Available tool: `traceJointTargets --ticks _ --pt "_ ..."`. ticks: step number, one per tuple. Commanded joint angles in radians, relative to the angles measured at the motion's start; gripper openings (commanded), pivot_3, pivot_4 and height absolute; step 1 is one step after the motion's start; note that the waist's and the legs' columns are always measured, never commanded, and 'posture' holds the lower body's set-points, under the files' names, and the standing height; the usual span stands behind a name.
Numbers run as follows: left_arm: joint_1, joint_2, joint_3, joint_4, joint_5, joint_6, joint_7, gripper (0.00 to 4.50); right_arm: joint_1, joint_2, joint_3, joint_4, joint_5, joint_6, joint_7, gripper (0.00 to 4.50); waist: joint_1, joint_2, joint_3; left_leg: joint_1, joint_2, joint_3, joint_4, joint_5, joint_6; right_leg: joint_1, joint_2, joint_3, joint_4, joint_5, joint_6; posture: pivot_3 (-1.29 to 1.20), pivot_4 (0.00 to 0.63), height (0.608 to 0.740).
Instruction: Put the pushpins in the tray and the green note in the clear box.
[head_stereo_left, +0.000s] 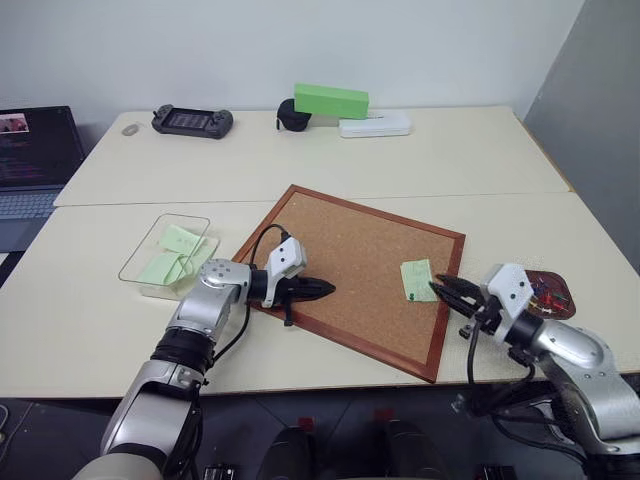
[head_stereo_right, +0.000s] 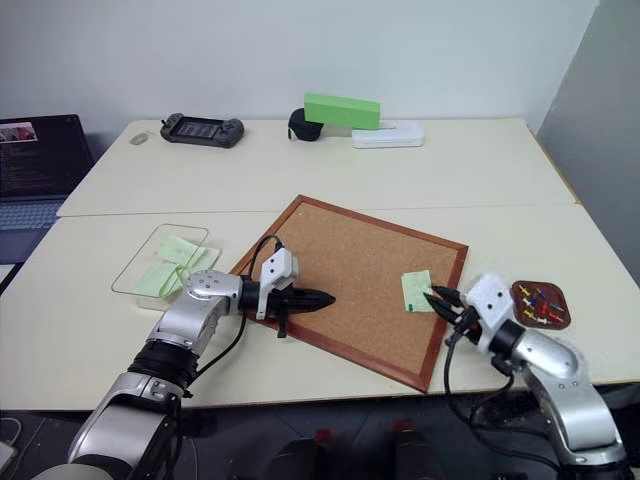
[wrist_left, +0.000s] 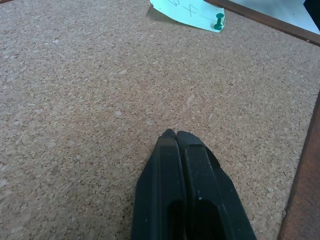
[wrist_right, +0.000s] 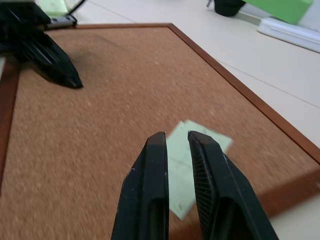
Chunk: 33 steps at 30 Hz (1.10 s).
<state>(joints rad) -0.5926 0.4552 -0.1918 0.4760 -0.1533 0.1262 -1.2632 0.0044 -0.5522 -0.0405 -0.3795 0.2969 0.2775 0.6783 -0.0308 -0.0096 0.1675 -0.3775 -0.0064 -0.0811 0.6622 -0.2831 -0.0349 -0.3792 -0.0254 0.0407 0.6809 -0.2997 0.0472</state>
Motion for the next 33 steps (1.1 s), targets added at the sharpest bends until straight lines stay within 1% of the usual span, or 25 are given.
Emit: traceJointTargets --ticks 1,3,14,23,25,26,27,28,32,33 --pt "0.014 0.007 -0.019 -0.015 0.014 0.016 -0.004 0.00 -0.034 0.011 0.030 0.019 -0.014 -0.015 0.004 1.65 0.000 0.000 0.000 0.000 0.000 0.000 0.000 0.000 0.000 0.000 0.000 0.000 0.000 0.000 0.000 0.00 0.150 0.740" --pt "0.019 0.010 -0.017 -0.019 0.013 0.018 -0.003 0.00 -0.045 0.012 0.054 0.041 -0.030 -0.021 0.007 2.05 0.000 0.000 0.000 0.000 0.000 0.000 0.000 0.000 0.000 0.000 0.000 0.000 0.000 0.000 0.000 0.00 0.150 0.740" --pt "0.033 0.016 -0.014 -0.045 0.009 0.033 0.002 0.00 -0.063 0.024 0.126 0.120 -0.069 -0.036 0.022 2.05 -0.001 0.000 0.000 0.000 0.000 0.000 0.000 0.000 0.000 0.000 0.000 0.000 0.000 0.000 0.000 0.00 0.150 0.740" --pt "0.039 0.023 -0.012 -0.059 0.007 0.040 0.004 0.00 -0.095 0.048 0.128 0.178 -0.071 -0.022 0.024 2.05 -0.001 0.000 0.000 0.000 0.000 0.000 0.000 0.000 0.000 0.000 0.000 0.000 0.000 0.000 0.000 0.00 0.150 0.740" --pt "0.037 0.021 -0.012 -0.058 0.008 0.041 0.006 0.00 -0.101 0.049 0.128 0.193 -0.080 -0.028 0.022 1.69 -0.001 0.000 0.000 0.000 0.000 0.000 0.000 0.000 0.000 0.000 0.000 0.000 0.000 0.000 0.000 0.00 0.150 0.740" --pt "0.036 0.020 -0.012 -0.057 0.008 0.041 0.007 0.00 -0.103 0.048 0.130 0.198 -0.082 -0.033 0.026 1.62 -0.001 0.000 0.000 0.000 0.000 0.000 0.000 0.000 0.000 0.000 0.000 0.000 0.000 0.000 0.000 0.00 0.150 0.740" --pt "0.035 0.020 -0.012 -0.056 0.008 0.040 0.007 0.00 -0.104 0.048 0.130 0.202 -0.082 -0.035 0.027 1.27 -0.001 0.000 0.000 0.000 0.000 0.000 0.000 0.000 0.000 0.000 0.000 0.000 0.000 0.000 0.000 0.00 0.150 0.740" --pt "0.034 0.019 -0.012 -0.056 0.008 0.040 0.007 0.00 -0.105 0.051 0.126 0.205 -0.081 -0.035 0.024 1.02 -0.001 0.000 0.000 0.000 0.000 0.000 0.000 0.000 0.000 -0.001 0.000 0.000 0.000 0.000 0.000 0.00 0.150 0.740" --pt "0.032 0.017 -0.012 -0.054 0.008 0.039 0.009 0.00 -0.106 0.052 0.122 0.208 -0.080 -0.040 0.019 0.33 -0.001 0.000 0.000 0.000 0.000 0.000 0.000 0.000 0.000 0.000 0.000 0.000 0.000 0.000 0.000 0.00 0.150 0.740" --pt "0.032 0.016 -0.012 -0.054 0.008 0.039 0.009 0.00 -0.104 0.052 0.122 0.208 -0.080 -0.041 0.020 0.09 -0.001 0.000 0.000 0.000 0.000 0.000 0.000 0.000 0.000 0.000 0.000 0.000 0.000 0.000 0.000 0.00 0.150 0.740"
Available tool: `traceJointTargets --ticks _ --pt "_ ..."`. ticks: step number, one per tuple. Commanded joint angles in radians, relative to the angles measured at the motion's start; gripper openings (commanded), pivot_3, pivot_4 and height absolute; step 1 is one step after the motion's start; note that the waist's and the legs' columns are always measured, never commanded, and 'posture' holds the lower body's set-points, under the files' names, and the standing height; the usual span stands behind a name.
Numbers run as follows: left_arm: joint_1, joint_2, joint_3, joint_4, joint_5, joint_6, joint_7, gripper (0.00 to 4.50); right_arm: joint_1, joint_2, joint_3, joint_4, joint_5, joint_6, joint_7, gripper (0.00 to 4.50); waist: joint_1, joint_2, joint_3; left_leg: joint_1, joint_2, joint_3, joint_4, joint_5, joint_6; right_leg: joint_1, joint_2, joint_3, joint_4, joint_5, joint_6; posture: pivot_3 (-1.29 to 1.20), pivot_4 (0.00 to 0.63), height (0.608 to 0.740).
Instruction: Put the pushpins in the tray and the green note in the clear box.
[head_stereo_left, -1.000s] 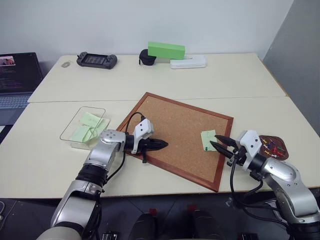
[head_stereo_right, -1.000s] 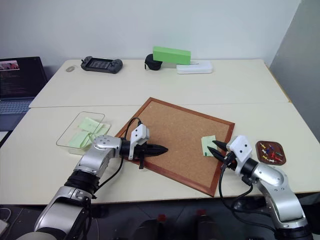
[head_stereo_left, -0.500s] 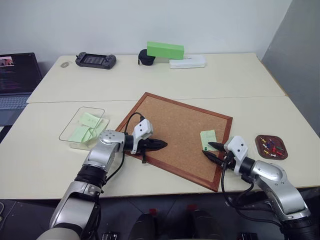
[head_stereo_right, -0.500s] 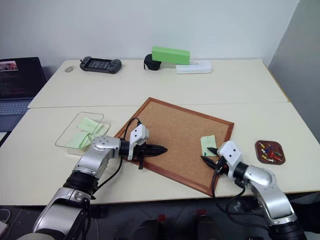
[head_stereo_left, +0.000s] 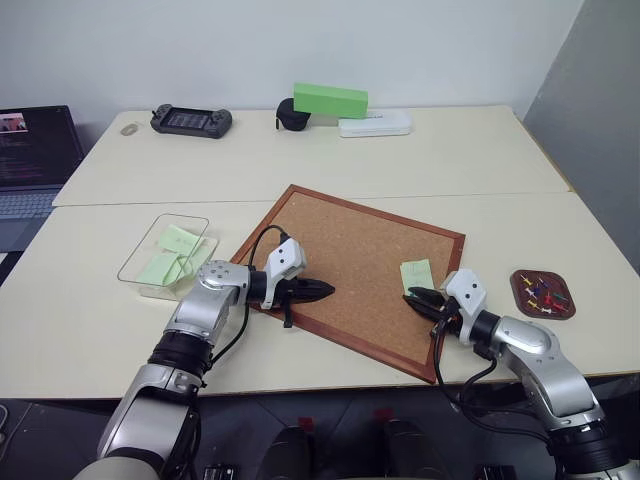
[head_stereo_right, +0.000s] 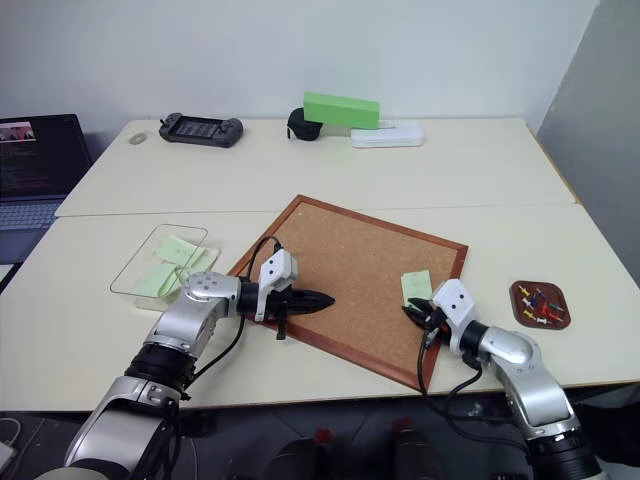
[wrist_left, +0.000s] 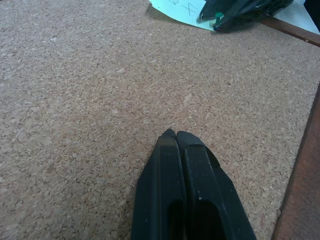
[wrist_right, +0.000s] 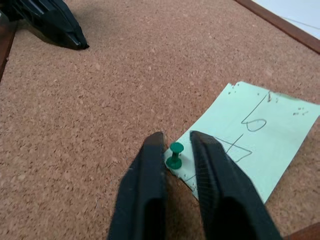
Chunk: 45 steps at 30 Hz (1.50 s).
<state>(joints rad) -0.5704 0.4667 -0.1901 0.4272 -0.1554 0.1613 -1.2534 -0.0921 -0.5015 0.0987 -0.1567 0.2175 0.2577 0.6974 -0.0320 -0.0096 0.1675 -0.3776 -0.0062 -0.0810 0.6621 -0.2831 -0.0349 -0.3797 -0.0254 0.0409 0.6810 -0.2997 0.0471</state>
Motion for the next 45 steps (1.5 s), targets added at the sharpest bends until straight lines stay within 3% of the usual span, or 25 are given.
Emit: traceJointTargets --ticks 1,13,24,29,37,45 --pt "0.010 0.005 -0.014 -0.005 0.010 0.004 0.000 0.00 -0.007 0.001 -0.017 -0.016 0.000 -0.021 0.001 0.04 0.000 0.000 0.000 0.000 0.000 0.000 0.000 0.000 0.000 0.000 0.000 0.000 0.000 0.000 0.000 0.00 0.150 0.740" --pt "0.009 0.004 -0.014 -0.001 0.010 0.004 -0.001 0.00 -0.005 0.031 -0.067 -0.101 0.087 -0.022 0.006 0.04 0.000 0.000 0.000 0.000 0.000 0.000 0.000 0.000 0.000 0.000 0.000 0.000 0.000 0.000 0.000 0.00 0.150 0.740" --pt "0.003 -0.003 -0.012 0.006 0.007 0.007 0.002 0.00 -0.003 0.010 -0.071 -0.103 0.063 -0.031 0.003 0.04 0.000 0.000 0.000 0.000 0.000 0.000 0.000 0.000 0.000 0.000 0.000 0.000 0.000 0.000 0.000 0.00 0.150 0.740" --pt "-0.030 -0.038 0.044 -0.034 -0.086 0.161 0.020 0.00 0.003 -0.052 -0.059 -0.133 0.015 -0.059 0.025 0.04 0.001 0.000 0.000 0.000 0.000 0.000 0.000 0.000 0.000 0.000 -0.001 0.000 0.000 0.000 0.000 0.00 0.150 0.740" --pt "-0.149 -0.058 0.221 -0.157 -0.446 0.830 0.076 1.52 -0.016 -0.123 -0.056 -0.152 -0.021 -0.109 0.063 0.00 -0.001 -0.003 0.002 -0.004 0.000 -0.001 0.001 0.000 0.000 -0.003 0.000 -0.001 0.000 0.000 0.000 0.00 0.150 0.740" --pt "-0.133 -0.104 0.271 -0.200 -0.548 1.051 0.211 2.97 -0.067 -0.122 -0.008 -0.208 -0.050 -0.116 0.079 0.00 -0.009 -0.003 0.002 -0.003 0.001 -0.001 0.001 0.000 0.000 -0.004 0.000 -0.001 0.001 0.000 0.000 0.00 0.150 0.740"
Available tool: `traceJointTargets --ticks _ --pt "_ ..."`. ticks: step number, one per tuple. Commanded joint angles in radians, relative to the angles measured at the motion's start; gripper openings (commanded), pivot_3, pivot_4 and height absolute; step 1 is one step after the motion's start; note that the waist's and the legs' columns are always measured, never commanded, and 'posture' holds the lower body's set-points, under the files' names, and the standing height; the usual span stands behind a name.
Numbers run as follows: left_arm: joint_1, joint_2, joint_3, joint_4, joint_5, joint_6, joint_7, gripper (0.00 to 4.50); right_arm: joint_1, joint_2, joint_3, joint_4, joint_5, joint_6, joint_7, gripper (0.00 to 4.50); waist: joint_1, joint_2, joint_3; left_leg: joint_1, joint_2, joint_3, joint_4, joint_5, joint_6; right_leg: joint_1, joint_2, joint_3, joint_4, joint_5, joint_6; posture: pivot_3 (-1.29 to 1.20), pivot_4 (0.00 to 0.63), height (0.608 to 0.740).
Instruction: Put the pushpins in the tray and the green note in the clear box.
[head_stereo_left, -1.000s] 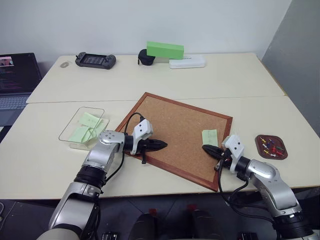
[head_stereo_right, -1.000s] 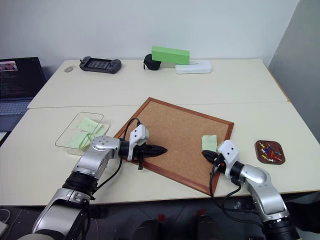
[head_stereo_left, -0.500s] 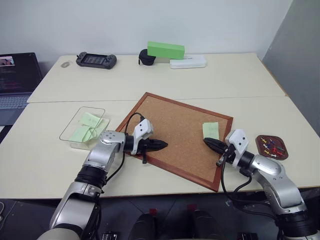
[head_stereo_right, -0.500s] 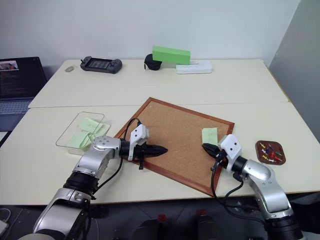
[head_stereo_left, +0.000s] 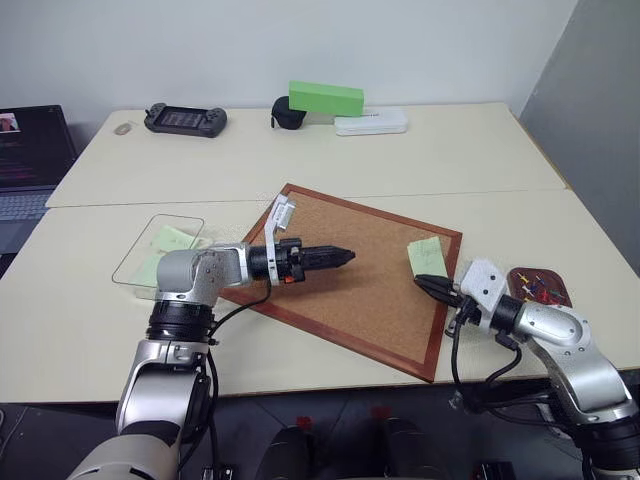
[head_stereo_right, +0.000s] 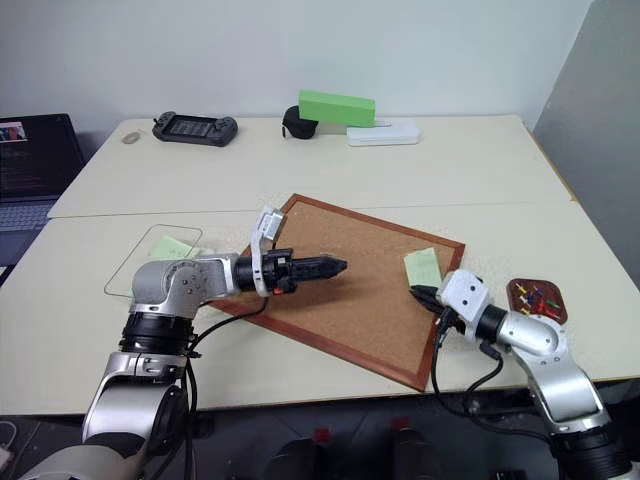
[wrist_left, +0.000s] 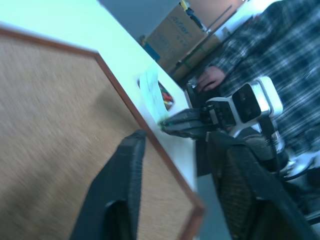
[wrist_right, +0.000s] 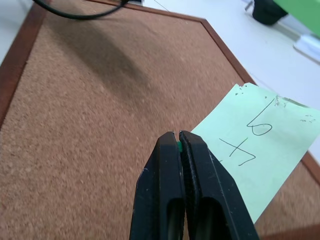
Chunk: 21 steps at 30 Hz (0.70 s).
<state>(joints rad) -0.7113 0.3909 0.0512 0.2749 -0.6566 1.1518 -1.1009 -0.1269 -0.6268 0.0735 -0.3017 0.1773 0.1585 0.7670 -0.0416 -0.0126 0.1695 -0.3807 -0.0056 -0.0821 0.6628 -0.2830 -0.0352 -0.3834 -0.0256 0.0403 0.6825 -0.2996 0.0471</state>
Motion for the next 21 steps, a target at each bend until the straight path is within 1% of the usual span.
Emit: traceJointTargets --ticks 1,5,10,21 --pt "0.010 -0.043 0.038 -0.049 -0.058 0.074 0.078 3.15 -0.039 0.007 0.025 -0.071 -0.013 -0.015 0.007 0.00 0.003 0.000 0.000 0.000 0.000 0.000 0.000 0.000 0.000 0.000 0.000 0.000 0.000 0.000 0.000 0.00 0.150 0.740" --pt "0.002 -0.109 0.089 -0.039 -0.101 0.123 0.157 3.15 -0.057 0.011 0.057 -0.105 -0.035 -0.020 0.004 0.00 0.009 0.000 0.000 0.000 0.000 0.000 0.000 0.000 0.000 0.000 -0.003 0.000 0.000 0.000 0.000 0.00 0.150 0.740" --pt "0.002 -0.158 0.109 -0.040 -0.129 0.132 0.210 3.15 -0.077 0.023 0.087 -0.137 -0.048 -0.005 0.000 0.00 0.010 0.000 0.000 -0.001 -0.001 0.001 0.000 0.000 -0.001 0.000 -0.005 0.000 -0.001 0.000 0.000 0.00 0.150 0.740" --pt "0.021 -0.191 0.090 -0.062 -0.150 0.109 0.233 3.15 -0.100 0.037 0.143 -0.178 -0.071 -0.016 0.009 0.00 0.011 0.000 0.000 -0.001 -0.001 0.001 0.000 0.003 -0.005 0.000 -0.005 0.000 -0.001 0.000 0.000 0.00 0.150 0.740"
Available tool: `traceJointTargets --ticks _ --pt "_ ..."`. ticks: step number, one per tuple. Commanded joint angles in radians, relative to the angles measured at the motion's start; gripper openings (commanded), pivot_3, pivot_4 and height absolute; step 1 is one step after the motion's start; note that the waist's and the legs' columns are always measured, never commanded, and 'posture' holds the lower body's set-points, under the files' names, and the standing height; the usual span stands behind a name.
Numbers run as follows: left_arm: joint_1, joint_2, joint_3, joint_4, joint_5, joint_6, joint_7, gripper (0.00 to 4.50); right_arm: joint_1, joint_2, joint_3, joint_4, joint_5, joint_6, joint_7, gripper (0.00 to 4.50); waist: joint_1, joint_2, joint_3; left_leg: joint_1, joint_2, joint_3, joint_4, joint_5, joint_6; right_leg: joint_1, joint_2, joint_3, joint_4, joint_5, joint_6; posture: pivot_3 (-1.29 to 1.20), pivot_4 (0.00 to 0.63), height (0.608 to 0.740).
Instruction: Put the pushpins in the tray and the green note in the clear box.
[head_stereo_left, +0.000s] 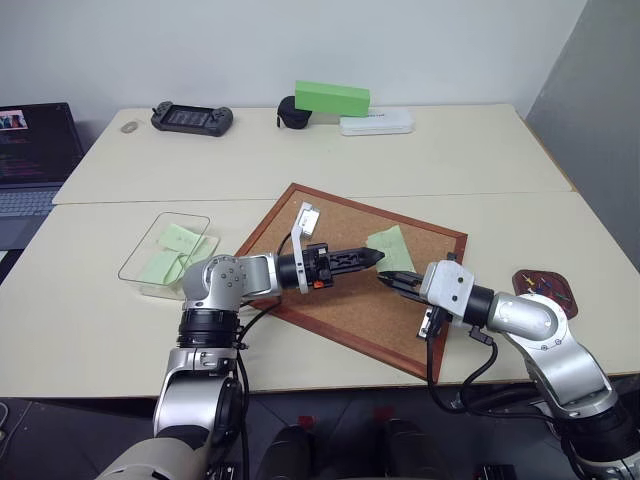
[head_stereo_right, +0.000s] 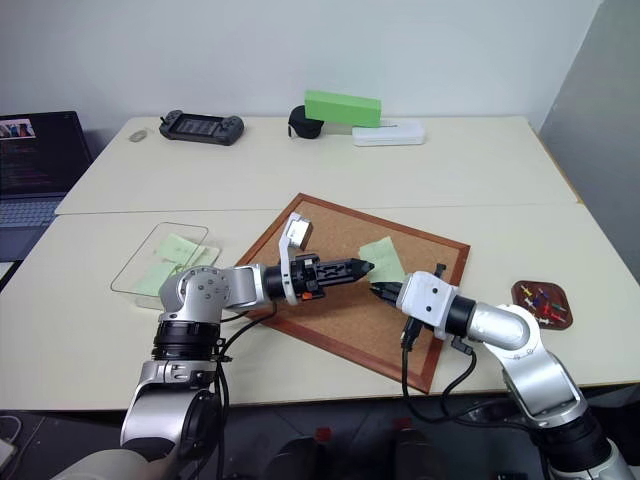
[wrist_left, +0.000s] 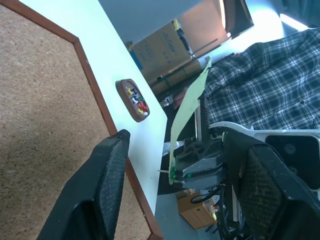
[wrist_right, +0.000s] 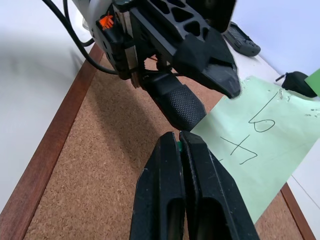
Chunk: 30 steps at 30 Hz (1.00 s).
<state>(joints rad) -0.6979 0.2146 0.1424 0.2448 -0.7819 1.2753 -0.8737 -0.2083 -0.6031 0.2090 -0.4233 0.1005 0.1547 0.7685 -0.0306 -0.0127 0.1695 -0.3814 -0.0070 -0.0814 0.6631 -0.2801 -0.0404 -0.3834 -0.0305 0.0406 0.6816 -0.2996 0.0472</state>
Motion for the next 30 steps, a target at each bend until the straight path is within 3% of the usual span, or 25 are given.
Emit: traceJointTargets --ticks 1,4,7,21,30 --pt "0.008 -0.016 -0.002 -0.031 -0.025 -0.017 0.007 3.15 -0.020 0.015 0.009 -0.056 0.005 -0.013 0.007 0.00 0.000 0.000 0.000 0.000 0.000 0.000 0.000 0.000 0.000 0.000 0.000 0.000 0.000 0.000 0.000 0.00 0.150 0.740" --pt "0.009 -0.021 -0.013 -0.030 -0.013 -0.041 0.013 3.15 -0.026 0.022 0.015 -0.059 0.008 -0.011 0.011 0.00 0.000 0.000 0.000 0.000 0.000 0.000 0.000 0.000 0.000 0.000 0.000 0.000 0.000 0.000 0.000 0.00 0.150 0.740" --pt "0.007 -0.017 -0.024 -0.025 -0.005 -0.060 0.013 2.77 -0.031 0.030 0.017 -0.059 0.013 -0.005 0.012 0.00 0.000 0.000 0.000 0.000 0.000 0.000 0.000 0.000 0.000 0.000 0.000 0.000 0.000 0.000 0.000 0.00 0.150 0.740" --pt "-0.001 -0.005 -0.041 -0.007 -0.011 -0.082 -0.002 0.12 -0.045 0.049 0.008 -0.055 0.018 0.007 0.012 0.00 0.000 0.000 0.000 0.000 0.000 0.000 0.000 0.000 0.000 0.000 0.000 0.000 0.000 0.000 0.000 0.00 0.150 0.740" --pt "0.013 0.037 -0.131 -0.013 0.048 -0.167 -0.059 0.04 -0.040 0.047 -0.021 -0.092 0.039 0.039 0.007 0.00 0.000 0.000 0.000 0.000 0.000 0.000 0.000 0.000 0.000 0.000 0.000 0.000 0.000 0.000 0.000 0.00 0.150 0.740"
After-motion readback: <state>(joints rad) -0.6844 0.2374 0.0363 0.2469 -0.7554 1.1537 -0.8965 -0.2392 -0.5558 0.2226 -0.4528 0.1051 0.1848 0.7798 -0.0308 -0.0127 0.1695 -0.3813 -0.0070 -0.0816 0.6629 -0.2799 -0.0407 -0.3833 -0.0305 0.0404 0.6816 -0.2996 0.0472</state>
